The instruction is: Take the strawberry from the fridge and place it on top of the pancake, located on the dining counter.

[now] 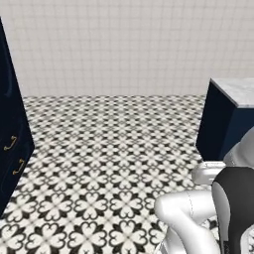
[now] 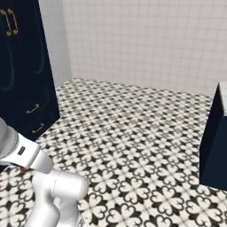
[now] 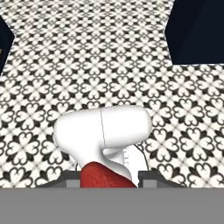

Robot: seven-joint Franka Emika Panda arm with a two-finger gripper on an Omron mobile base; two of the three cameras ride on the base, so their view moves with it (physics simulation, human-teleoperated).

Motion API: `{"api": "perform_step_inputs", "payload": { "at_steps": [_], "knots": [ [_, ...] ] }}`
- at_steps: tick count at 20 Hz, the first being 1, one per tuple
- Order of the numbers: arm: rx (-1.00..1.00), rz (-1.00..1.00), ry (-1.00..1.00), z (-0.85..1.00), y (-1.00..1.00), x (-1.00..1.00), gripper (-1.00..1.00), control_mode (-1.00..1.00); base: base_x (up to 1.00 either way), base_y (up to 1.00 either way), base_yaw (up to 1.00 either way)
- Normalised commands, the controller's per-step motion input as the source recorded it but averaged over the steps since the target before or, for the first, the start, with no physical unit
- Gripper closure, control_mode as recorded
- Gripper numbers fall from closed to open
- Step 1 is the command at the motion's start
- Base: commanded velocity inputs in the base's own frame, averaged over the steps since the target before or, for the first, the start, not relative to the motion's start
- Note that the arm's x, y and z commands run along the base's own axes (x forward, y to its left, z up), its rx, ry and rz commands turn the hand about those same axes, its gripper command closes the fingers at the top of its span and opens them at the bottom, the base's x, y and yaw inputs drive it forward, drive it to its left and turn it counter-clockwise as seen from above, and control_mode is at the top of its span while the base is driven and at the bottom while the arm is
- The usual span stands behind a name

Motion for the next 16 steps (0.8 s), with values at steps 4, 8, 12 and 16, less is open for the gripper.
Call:
{"api": "perform_step_inputs", "payload": {
  "at_steps": [4, 8, 12, 16],
  "knots": [
    [0.00, 0.00, 0.00, 0.00, 0.00, 0.00, 1.00, 1.00, 1.00, -0.01, -0.31],
    [0.00, 0.00, 0.00, 0.00, 0.00, 0.00, 1.00, 1.00, 1.00, 0.01, -0.28],
    [0.00, 0.00, 0.00, 0.00, 0.00, 0.00, 1.00, 1.00, 1.00, 0.00, -0.29],
    [0.00, 0.00, 0.00, 0.00, 0.00, 0.00, 1.00, 1.00, 1.00, 0.00, -0.31]
  ]
}}
